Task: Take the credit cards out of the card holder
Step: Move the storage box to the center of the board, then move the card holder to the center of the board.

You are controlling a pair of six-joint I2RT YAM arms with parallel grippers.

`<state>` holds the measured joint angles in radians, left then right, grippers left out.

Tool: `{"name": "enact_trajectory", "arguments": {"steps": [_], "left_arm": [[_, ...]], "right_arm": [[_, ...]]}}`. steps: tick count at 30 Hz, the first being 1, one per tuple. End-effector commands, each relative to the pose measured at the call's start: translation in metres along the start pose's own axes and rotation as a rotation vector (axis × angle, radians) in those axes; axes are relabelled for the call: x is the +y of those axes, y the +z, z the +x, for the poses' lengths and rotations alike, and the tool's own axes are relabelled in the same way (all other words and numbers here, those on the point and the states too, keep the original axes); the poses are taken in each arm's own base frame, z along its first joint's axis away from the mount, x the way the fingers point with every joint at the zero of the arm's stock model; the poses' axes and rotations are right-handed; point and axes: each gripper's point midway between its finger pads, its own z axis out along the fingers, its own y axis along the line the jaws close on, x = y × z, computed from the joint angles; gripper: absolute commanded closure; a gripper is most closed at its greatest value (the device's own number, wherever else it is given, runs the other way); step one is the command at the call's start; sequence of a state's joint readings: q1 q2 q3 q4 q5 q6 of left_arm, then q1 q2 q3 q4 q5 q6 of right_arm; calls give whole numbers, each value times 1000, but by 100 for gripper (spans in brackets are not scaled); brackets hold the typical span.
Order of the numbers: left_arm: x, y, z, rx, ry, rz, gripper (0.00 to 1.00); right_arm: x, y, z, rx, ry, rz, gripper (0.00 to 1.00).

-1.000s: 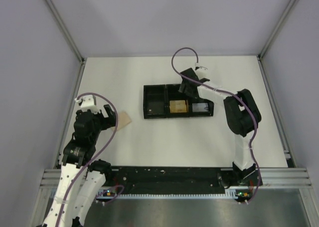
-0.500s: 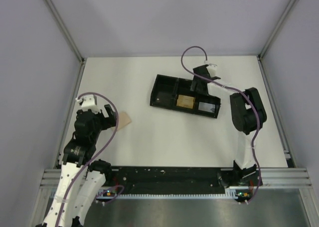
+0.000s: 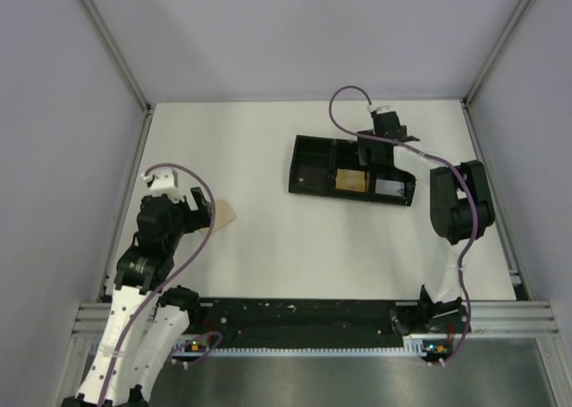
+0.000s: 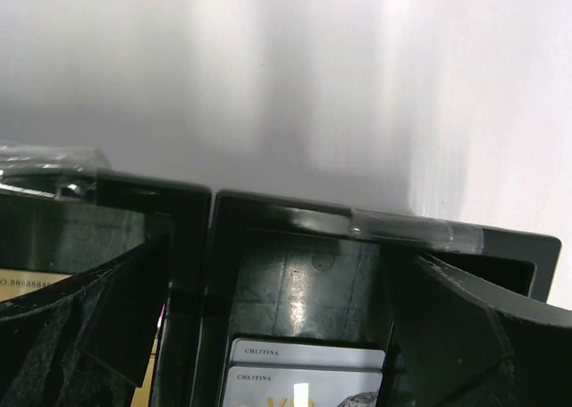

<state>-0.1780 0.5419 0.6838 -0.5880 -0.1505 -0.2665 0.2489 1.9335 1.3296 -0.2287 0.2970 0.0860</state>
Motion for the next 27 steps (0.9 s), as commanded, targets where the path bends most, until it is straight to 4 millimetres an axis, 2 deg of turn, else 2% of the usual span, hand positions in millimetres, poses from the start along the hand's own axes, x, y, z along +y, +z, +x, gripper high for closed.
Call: {"name": "enact_trajectory", "arguments": {"steps": [1, 4, 7, 11, 13, 16, 18, 20, 23, 25, 27], "left_arm": [[-4, 4, -3, -13, 6, 16, 8], [-5, 5, -1, -2, 10, 24, 8], [-8, 8, 0, 6, 12, 35, 8], [-9, 13, 4, 35, 12, 35, 8], [-10, 18, 8, 60, 6, 36, 7], [-13, 27, 13, 112, -11, 28, 5], [-14, 33, 16, 154, -23, 17, 1], [-14, 42, 20, 204, -52, -11, 1], [-12, 59, 24, 267, -80, -58, 1], [-8, 71, 24, 284, -93, -104, 1], [0, 84, 26, 299, -102, -168, 1]], "right_arm": [[-5, -6, -37, -104, -125, -111, 2], [-18, 8, -36, -103, -131, -127, 2], [-22, 10, -42, -119, -156, -136, 2], [-14, -6, -66, -170, -136, -194, 1], [-3, -24, -80, -198, -123, -261, 1], [2, -57, -94, -247, -118, -291, 1], [5, -91, -106, -297, -98, -314, 1], [8, -120, -107, -322, -70, -332, 1], [17, -164, -97, -353, 1, -386, 1], [27, -189, -83, -368, 33, -432, 1], [38, -206, -64, -369, 68, -476, 1]]}}
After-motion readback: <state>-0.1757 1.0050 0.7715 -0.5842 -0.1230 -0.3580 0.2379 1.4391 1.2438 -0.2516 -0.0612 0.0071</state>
